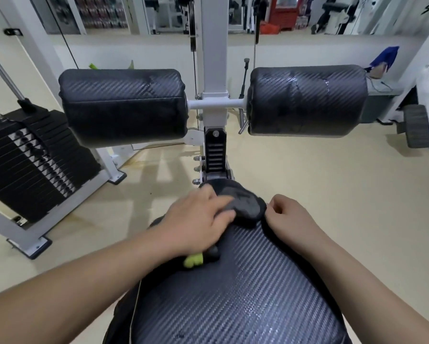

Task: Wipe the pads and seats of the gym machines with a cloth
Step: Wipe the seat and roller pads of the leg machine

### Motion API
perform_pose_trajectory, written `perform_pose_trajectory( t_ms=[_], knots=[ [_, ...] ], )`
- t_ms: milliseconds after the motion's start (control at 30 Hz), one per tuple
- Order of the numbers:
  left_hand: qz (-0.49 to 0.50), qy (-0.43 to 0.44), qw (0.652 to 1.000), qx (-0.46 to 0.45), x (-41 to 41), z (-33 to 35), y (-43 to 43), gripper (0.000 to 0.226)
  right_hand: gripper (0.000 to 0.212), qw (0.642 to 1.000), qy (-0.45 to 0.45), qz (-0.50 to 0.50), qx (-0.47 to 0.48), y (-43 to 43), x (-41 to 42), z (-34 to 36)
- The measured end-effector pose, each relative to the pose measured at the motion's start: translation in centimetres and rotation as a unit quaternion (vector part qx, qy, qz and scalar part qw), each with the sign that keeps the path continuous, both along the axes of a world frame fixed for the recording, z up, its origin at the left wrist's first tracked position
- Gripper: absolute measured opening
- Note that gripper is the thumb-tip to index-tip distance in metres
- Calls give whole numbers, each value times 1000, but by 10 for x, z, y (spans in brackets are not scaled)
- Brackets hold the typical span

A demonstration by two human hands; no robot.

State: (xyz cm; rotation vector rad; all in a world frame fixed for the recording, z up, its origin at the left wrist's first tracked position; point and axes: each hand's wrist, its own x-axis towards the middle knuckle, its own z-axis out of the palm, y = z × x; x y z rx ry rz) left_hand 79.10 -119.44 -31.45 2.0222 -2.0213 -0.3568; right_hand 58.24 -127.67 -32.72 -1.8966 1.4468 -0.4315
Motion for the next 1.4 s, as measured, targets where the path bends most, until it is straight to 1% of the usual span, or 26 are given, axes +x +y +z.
perform_pose_trajectory(
  t_ms=[67,133,167,233,300,333,433,500,567,667,700,767,867,900,967,1033,1067,1100,1133,1167,1200,1233,1267,1300,1367,1400],
  knots=[
    [65,-16,998,6,10,-9,-48,36,31,1000,2,-6,8,1,-1,0],
    [110,-17,993,37,11,-15,-93,40,31,999,-12,-16,30,1,-4,2],
    [122,-25,991,58,7,-17,-109,43,33,999,-21,-23,44,2,-6,3],
    [118,-44,990,69,-5,-11,-115,47,48,994,-55,-54,78,3,-6,7],
    [90,-22,994,63,-20,-4,-91,45,65,987,-86,-91,96,3,-6,8],
    [64,-7,997,53,-26,0,-69,42,69,986,-95,-101,88,3,-6,7],
    [-73,30,997,8,-39,9,8,35,69,987,-101,-103,70,-1,-7,1],
    [-116,41,992,9,-31,11,18,33,71,985,-109,-102,89,-4,-6,0],
    [-77,7,997,3,-21,8,-8,39,65,983,-105,-108,106,-5,-7,2],
    [20,-43,999,8,-27,-1,-66,45,37,968,-146,-120,162,0,-21,5],
    [34,-58,998,20,-33,-3,-83,45,29,964,-156,-120,177,3,-29,5],
    [36,-109,992,53,-46,-2,-108,48,21,958,-161,-131,197,11,-42,2],
    [-10,-166,978,125,-74,4,-116,52,18,938,-209,-192,198,21,-62,-6],
    [-32,-158,977,137,-85,5,-110,53,18,934,-223,-211,184,22,-66,-7],
    [-66,-120,983,125,-110,10,-85,51,19,928,-241,-243,143,17,-76,-5],
    [-86,-70,991,70,-129,14,-49,43,17,928,-253,-249,112,10,-82,1],
    [-94,-26,995,31,-134,16,-29,39,16,927,-262,-247,105,7,-83,4],
    [-117,29,993,-5,-136,18,-9,34,15,925,-270,-244,106,4,-83,5],
    [-160,83,983,-39,-136,19,10,28,16,924,-275,-236,117,1,-83,5],
    [-214,114,968,-59,-133,18,25,22,17,926,-273,-221,138,0,-81,5],
    [-256,116,957,-67,-125,14,31,20,19,929,-267,-197,162,0,-77,4],
    [-266,107,955,-69,-112,9,27,23,21,935,-253,-169,179,-1,-72,2],
    [-242,83,964,-68,-96,3,14,28,23,944,-234,-147,182,-1,-66,1],
    [-194,52,978,-64,-79,-3,-4,31,26,952,-214,-128,175,-1,-59,1],
    [-68,2,997,-46,-43,-7,-47,33,29,963,-187,-101,165,-5,-44,3],
    [-20,-14,999,-37,-30,-10,-66,34,31,969,-167,-93,157,-7,-36,6]
  ],
)
